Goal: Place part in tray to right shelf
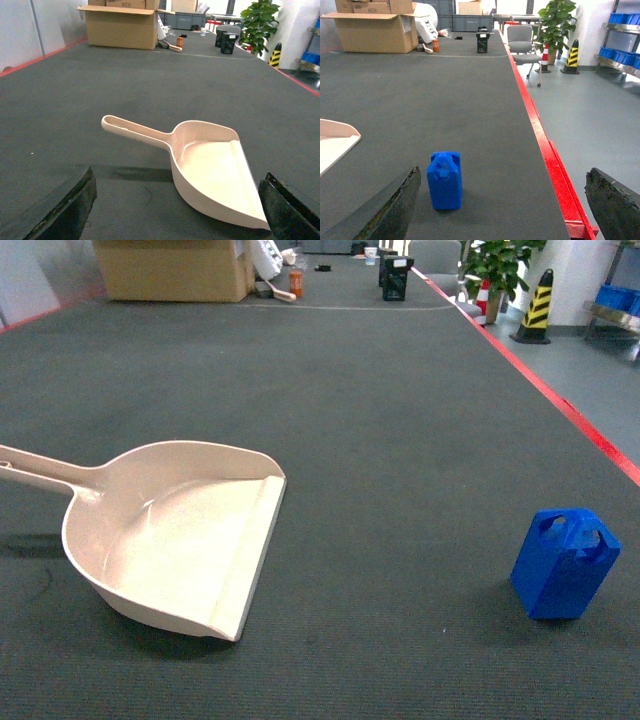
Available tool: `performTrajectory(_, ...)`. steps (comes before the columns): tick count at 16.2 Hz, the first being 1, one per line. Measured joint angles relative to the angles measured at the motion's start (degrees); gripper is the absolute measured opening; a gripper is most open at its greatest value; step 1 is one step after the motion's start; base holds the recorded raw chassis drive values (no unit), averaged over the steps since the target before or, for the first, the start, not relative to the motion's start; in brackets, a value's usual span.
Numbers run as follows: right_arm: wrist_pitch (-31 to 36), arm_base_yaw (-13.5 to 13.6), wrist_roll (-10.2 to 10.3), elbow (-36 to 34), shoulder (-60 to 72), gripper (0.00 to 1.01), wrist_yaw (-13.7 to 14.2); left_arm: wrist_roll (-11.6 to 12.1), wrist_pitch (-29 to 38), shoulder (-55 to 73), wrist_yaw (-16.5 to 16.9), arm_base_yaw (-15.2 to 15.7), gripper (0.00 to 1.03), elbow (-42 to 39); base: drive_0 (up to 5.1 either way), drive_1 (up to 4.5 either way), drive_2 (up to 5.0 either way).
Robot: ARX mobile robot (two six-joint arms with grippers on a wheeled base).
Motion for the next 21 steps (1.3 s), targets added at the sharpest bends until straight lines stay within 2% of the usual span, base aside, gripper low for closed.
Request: performTrajectory(21, 0.0, 0.0, 0.0, 0.0, 0.0, 0.98, 0.0, 0.0, -0.02, 0.0, 0.0, 0.0, 0.98, 0.0, 0.0, 0.0, 0.0)
